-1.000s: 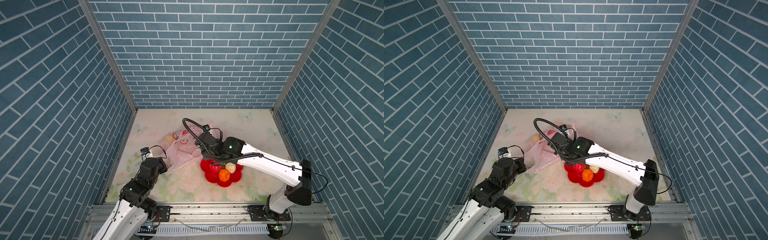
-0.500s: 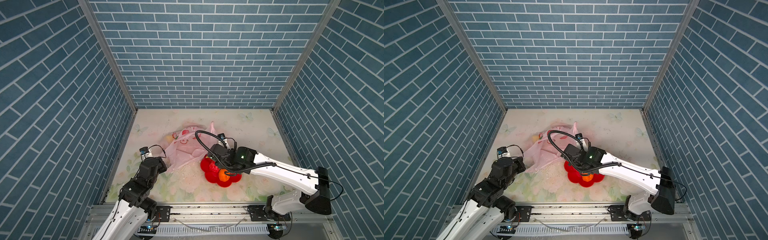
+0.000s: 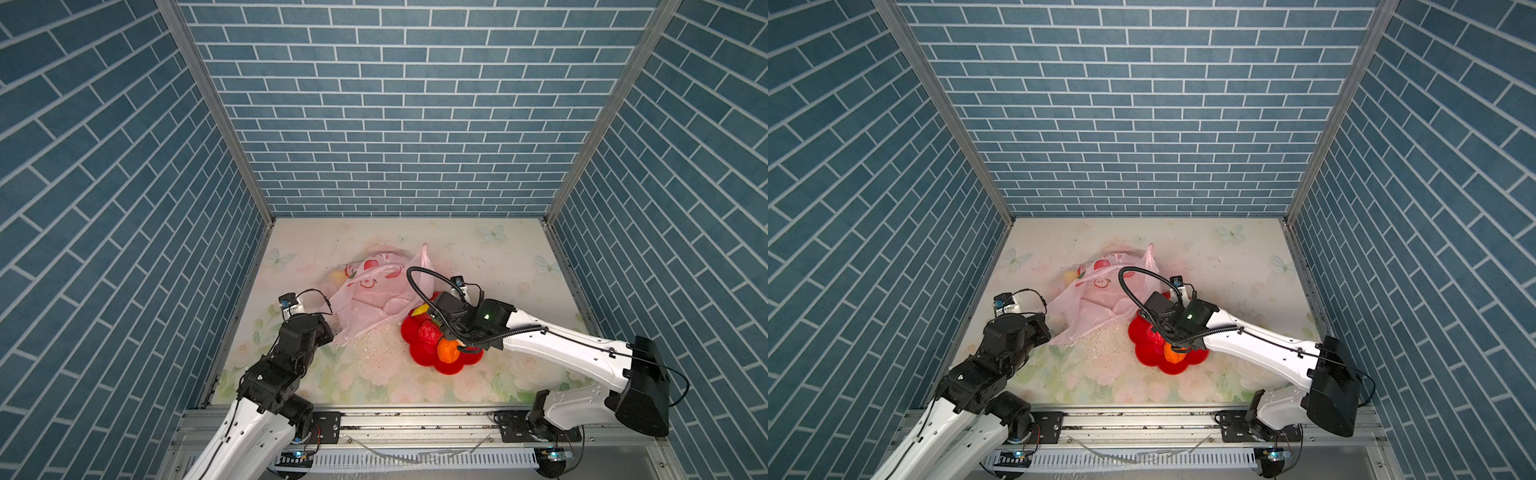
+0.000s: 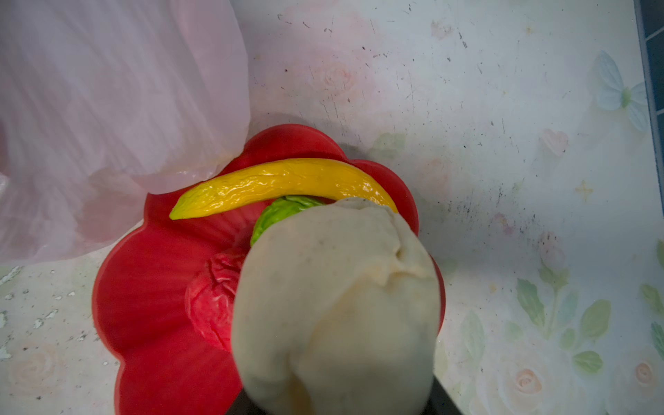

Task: Take the fake fruits out of the plastic bag
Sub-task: 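Carry the pale yellow fruit over the red plate with the right gripper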

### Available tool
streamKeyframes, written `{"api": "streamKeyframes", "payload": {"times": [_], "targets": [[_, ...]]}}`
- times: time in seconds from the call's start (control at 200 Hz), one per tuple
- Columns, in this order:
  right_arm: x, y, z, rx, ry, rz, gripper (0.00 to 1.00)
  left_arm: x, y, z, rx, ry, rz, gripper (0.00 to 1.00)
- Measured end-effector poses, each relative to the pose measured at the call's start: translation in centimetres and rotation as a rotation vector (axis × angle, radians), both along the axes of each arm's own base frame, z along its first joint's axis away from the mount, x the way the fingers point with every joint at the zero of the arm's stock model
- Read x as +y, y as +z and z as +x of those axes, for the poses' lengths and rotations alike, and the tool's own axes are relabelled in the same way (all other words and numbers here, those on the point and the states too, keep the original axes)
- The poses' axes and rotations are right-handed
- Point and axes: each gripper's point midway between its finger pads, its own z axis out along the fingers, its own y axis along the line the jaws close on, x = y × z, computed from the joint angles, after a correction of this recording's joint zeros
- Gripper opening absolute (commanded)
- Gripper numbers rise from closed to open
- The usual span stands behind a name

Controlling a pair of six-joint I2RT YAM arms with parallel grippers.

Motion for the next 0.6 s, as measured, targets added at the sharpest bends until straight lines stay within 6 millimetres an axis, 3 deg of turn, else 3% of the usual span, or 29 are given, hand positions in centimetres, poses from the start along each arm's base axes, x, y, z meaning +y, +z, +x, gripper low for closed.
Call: {"api": "streamKeyframes", "payload": {"times": [0.19, 0.6], "targets": [[-0.8, -1.1, 0.7, 0.044, -0.044, 0.030, 0.42, 0.1, -0.1, -0.1, 0.006, 0.003, 0.006, 0.09], [-0.5, -3.4, 1.6, 0.109, -0.068, 0.043, 0.42, 0.5, -0.3, -0.5, 0.015, 0.012, 0.015, 0.09]]}}
